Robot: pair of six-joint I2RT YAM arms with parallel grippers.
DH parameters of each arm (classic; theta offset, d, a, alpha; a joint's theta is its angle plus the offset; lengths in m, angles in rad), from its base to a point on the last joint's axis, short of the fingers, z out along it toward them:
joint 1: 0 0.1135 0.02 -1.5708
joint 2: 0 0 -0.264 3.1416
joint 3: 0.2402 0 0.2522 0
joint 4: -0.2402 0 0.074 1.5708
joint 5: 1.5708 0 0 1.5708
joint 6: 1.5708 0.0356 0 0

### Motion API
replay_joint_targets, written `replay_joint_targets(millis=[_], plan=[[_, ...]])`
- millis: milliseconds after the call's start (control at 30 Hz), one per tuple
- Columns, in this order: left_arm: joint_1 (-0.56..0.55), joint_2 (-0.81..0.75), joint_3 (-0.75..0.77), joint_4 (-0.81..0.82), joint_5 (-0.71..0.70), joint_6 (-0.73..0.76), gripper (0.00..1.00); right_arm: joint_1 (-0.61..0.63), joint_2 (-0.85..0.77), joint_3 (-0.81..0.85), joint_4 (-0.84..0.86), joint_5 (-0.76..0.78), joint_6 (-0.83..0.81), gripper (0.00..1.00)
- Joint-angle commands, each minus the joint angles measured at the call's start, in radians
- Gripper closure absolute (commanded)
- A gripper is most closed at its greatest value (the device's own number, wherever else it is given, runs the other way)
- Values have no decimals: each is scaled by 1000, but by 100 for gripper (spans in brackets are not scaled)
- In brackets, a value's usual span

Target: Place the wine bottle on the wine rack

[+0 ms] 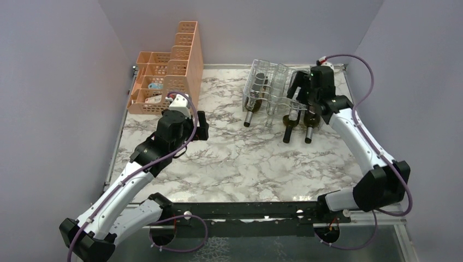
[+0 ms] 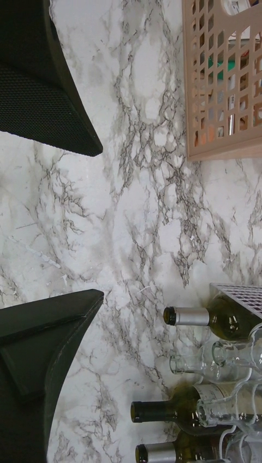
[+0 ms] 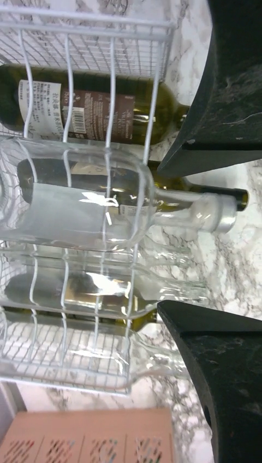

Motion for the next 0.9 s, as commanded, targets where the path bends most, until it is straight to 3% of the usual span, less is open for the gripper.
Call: replay_joint_targets(millis=[0, 167, 400, 633, 867], plan=[[-3, 5, 41, -24, 42, 19, 1, -7, -145, -98, 14, -49, 21, 15], [-4, -29, 40, -14, 43, 27, 1, -7, -318, -225, -50, -92, 9, 15], [-4, -95, 73, -16, 23, 68, 1, -6, -566, -315, -233, -18, 43, 15], [-4, -162, 159, -53, 30, 123, 1, -6, -805, -241, -413, 54, 32, 12], [-3, -233, 293, -85, 29, 180, 1, -6, -928, -46, -482, 109, -38, 10]])
